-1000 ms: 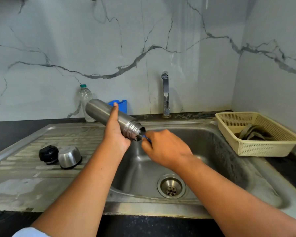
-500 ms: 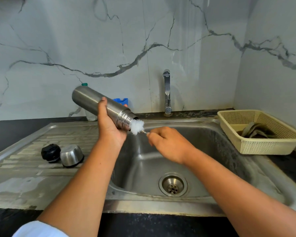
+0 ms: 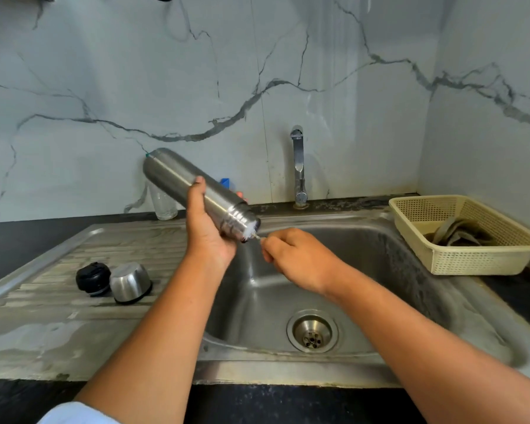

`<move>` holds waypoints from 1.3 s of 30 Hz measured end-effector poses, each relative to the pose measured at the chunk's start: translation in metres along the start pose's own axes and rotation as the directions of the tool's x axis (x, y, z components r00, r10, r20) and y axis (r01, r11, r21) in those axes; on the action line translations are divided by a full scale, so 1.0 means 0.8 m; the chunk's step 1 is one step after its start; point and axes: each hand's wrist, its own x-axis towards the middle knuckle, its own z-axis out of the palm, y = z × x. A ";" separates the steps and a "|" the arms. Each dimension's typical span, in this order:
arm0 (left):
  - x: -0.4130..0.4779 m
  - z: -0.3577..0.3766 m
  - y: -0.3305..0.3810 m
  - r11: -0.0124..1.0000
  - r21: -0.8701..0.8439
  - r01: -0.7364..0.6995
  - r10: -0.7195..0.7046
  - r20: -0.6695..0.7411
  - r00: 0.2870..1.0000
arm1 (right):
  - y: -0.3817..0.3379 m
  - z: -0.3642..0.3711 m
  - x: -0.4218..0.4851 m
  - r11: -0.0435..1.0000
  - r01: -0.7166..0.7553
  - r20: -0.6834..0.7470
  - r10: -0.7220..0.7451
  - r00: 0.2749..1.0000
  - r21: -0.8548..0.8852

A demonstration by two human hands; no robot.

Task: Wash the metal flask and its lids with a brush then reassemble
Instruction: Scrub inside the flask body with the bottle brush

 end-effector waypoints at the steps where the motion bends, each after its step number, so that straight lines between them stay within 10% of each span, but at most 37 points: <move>1: 0.004 -0.003 0.008 0.999 -0.049 0.000 -0.002 -0.024 1.000 | 0.002 -0.006 -0.002 0.999 0.009 0.012 -0.009 1.000 -0.035; 8: -0.016 0.008 -0.015 0.997 0.073 0.022 -0.024 0.030 0.999 | 0.001 0.008 0.003 0.999 -0.025 -0.052 0.023 0.998 -0.026; 15: -0.008 0.010 -0.016 0.885 0.449 0.123 -0.090 -0.095 0.991 | 0.016 -0.006 0.004 0.891 -0.095 -0.293 -0.043 0.955 -0.444; 24: -0.007 0.012 0.003 0.970 0.068 0.233 -0.225 -0.114 0.968 | 0.013 -0.007 0.001 0.801 -0.021 -0.160 -0.093 0.983 -0.598; 32: 0.010 -0.017 0.022 0.995 -0.087 0.054 -0.074 -0.252 0.965 | 0.009 -0.013 -0.003 0.850 0.143 0.020 -0.155 0.988 -0.507; 39: 0.007 -0.006 -0.016 0.998 0.029 0.052 -0.048 -0.124 0.991 | 0.008 -0.004 0.002 0.924 0.097 0.013 -0.099 0.995 -0.369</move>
